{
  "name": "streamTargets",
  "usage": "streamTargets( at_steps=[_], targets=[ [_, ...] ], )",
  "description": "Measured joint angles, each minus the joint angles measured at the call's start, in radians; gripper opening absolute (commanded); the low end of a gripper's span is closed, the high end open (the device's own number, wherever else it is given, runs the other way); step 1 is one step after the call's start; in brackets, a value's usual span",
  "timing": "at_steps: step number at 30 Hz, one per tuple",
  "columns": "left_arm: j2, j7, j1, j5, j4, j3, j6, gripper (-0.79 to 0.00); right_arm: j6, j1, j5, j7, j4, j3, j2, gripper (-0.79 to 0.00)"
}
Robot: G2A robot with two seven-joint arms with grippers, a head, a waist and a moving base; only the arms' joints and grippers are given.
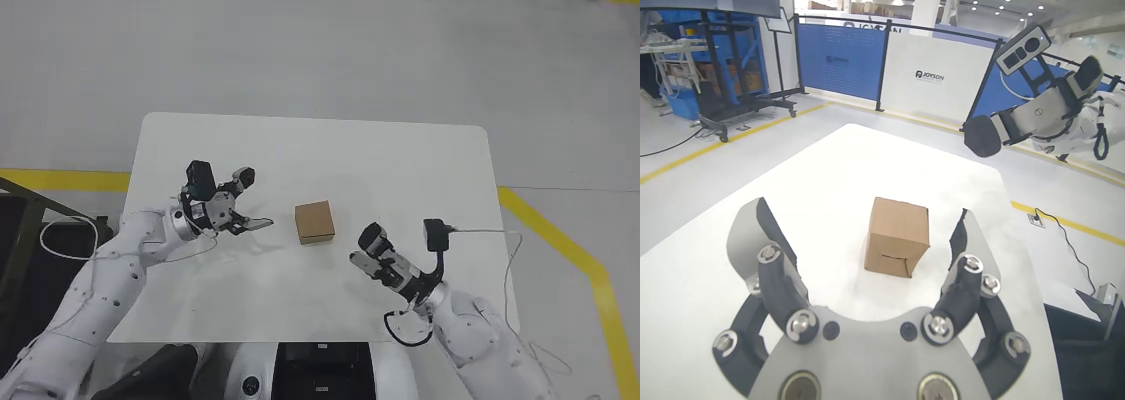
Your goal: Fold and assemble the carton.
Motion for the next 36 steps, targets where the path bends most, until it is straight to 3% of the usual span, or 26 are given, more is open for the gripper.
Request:
streamTargets(
  at_steps=[5, 17, 24, 36],
  targets=[
    [0.021, -0.084, 0.070, -0.107, -0.043, -0.116, 0.004, 0.000, -0.015, -0.016, -0.182, -0.110, 0.020, 0.053, 0.003, 0.000],
    [0.051, -0.230, 0.173, -0.295, -0.088, -0.344, 0.005, 0.000, 0.112, -0.123, -0.498, -0.269, -0.079, 0.200, 0.017, 0.000],
    [0.051, -0.260, 0.161, -0.390, -0.070, -0.367, -0.033, -0.001, 0.195, -0.192, -0.637, -0.385, -0.151, 0.243, 0.017, 0.000],
    [0.051, -0.260, 0.161, -0.389, -0.070, -0.366, -0.033, -0.001, 0.196, -0.192, -0.638, -0.386, -0.151, 0.243, 0.017, 0.000]
  ],
)
